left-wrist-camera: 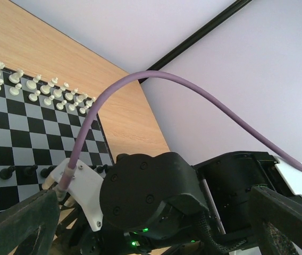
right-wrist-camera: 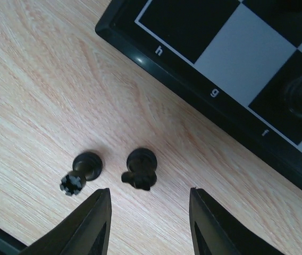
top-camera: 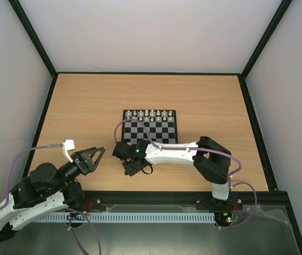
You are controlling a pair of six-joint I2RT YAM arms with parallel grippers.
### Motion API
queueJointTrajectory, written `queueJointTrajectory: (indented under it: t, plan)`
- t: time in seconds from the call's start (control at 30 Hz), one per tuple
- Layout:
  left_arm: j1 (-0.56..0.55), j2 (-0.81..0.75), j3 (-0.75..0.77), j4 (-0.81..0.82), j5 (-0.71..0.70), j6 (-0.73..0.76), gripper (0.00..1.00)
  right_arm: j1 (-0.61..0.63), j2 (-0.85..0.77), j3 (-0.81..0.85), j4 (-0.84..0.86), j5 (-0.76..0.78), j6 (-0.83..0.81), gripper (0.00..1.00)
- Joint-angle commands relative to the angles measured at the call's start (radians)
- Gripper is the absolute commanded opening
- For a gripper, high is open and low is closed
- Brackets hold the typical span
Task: Set up the chess pieces on the board
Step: Pick up the chess piece at the center of the board.
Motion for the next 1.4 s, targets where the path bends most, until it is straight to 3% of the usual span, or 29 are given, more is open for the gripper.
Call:
queueJointTrajectory:
  t: [0.0,0.57,0.8,1.1,1.37]
  plan:
    - [0.0,-0.024,0.025,-0.017,-0.008,0.016,1.0,0.009,0.037,0.061,-0.025,0.009,0.021,0.4]
    - [0.0,-0.037,0.025,-0.014,0.004,0.025,0.99,0.01,0.105,0.107,-0.055,0.022,0.017,0.35]
    - [0.0,-0.038,0.024,-0.014,0.006,0.025,0.99,0.009,0.109,0.115,-0.063,0.028,0.012,0.25]
    - [-0.001,-0.039,0.022,-0.012,0.006,0.026,0.99,0.008,0.115,0.109,-0.075,0.04,0.01,0.26]
    - [0.0,-0.039,0.019,-0.01,0.006,0.026,1.0,0.008,0.121,0.097,-0.08,0.037,0.002,0.2]
